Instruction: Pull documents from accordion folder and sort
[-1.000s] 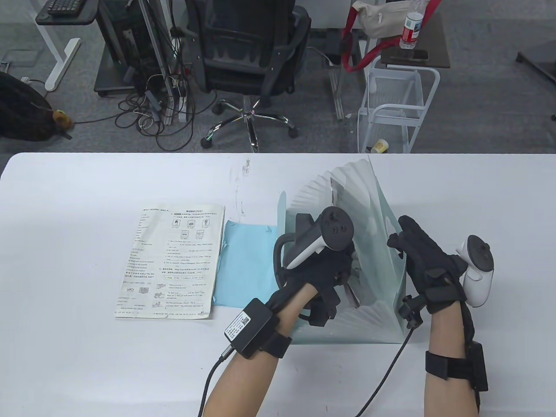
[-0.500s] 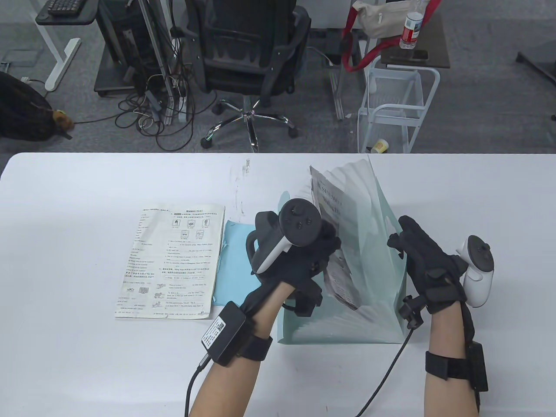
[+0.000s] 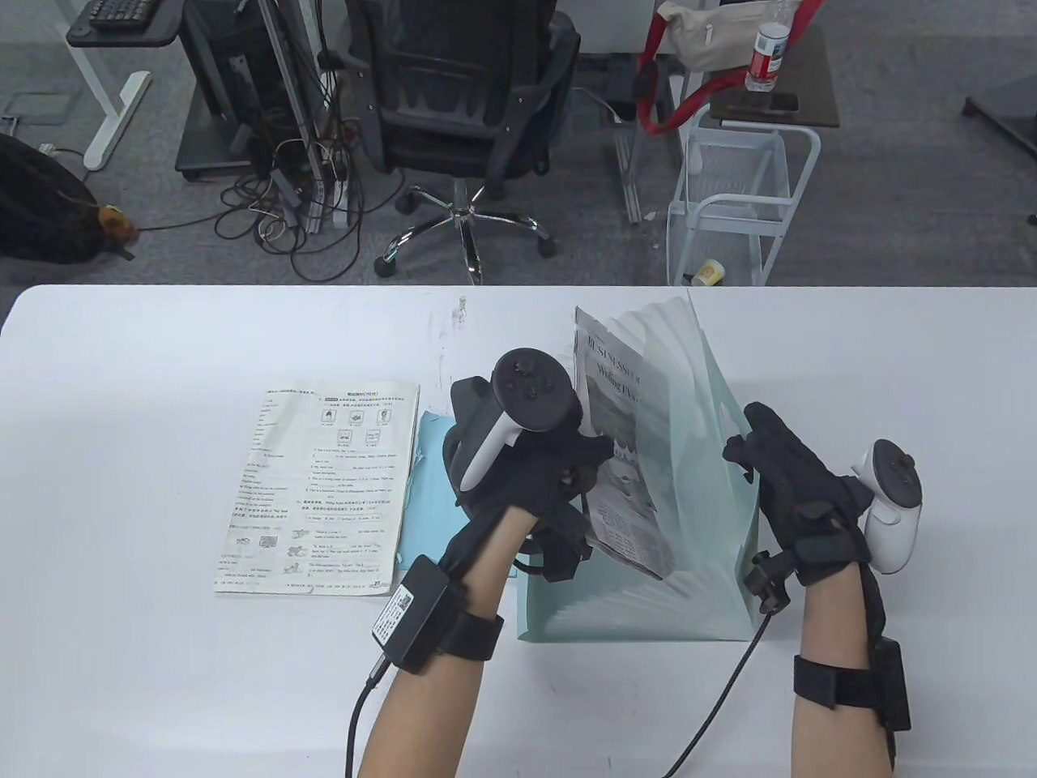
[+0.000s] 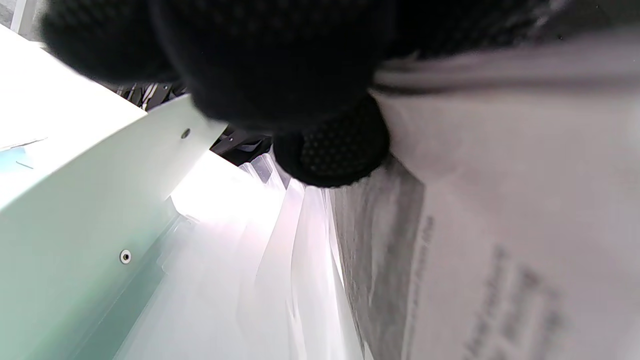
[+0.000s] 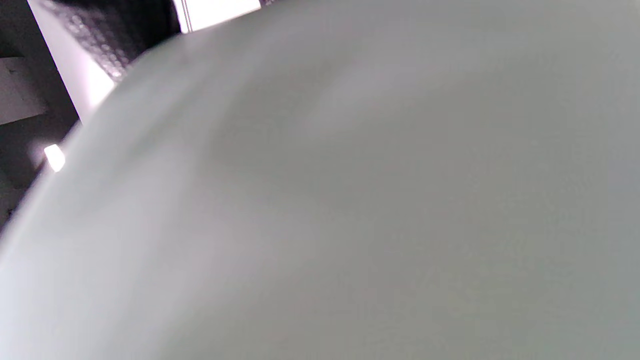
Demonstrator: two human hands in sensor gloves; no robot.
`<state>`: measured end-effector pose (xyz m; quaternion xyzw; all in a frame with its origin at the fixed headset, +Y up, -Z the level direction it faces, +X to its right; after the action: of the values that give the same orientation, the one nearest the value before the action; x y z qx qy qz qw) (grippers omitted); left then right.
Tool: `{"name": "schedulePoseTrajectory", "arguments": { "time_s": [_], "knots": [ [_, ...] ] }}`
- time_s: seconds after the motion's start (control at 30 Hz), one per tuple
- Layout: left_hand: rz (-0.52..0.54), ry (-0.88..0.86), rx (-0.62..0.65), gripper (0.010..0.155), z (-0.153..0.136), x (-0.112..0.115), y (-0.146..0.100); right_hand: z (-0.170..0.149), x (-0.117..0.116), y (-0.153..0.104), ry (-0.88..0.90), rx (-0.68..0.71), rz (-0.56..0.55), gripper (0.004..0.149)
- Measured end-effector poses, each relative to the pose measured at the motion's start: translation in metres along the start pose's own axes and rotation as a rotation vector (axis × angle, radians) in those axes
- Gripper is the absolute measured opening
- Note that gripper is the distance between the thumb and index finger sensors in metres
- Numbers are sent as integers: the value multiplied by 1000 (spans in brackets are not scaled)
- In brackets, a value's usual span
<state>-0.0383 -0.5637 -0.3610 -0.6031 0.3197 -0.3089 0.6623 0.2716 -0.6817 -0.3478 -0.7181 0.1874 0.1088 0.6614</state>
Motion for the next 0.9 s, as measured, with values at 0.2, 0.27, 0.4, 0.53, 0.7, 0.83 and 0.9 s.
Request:
{"name": "schedulePoseTrajectory", "arguments": {
  "time_s": [0.2, 0.27, 0.4, 0.53, 0.7, 0.83, 0.9],
  "knots": [
    [-31, -2, 24, 53, 1, 3, 0, 0, 0, 0, 1, 0, 2, 83],
    [-45, 10, 35, 50, 2, 4, 0, 0, 0, 0, 1, 1, 2, 83],
    [-18, 56, 52, 43, 4, 7, 0, 0, 0, 0, 4, 2, 4, 83],
    [-10, 154, 58, 42, 7, 11, -1, 0, 0, 0, 6, 3, 7, 82],
    [29, 153, 83, 41, 9, 6, -4, 0, 0, 0, 8, 3, 9, 82],
    [39, 39, 65, 41, 3, -9, -5, 0, 1, -1, 13, 5, 7, 82],
    [50, -13, 58, 41, -2, -19, -6, 0, 2, -2, 22, 8, 6, 82]
  ]
}}
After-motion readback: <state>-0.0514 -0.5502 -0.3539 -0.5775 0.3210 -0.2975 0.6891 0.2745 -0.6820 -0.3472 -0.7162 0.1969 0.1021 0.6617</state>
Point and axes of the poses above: the tracker on the back of each hand, its own z axis roughly to the thumb side, its own y axis roughly from the wrist to the fingertips, x = y × z, the point moved 2 cm from there along y, roughly from the wrist to the fingertips, and after that the axes turned 15 degrees about z, right-handed, at the moved point
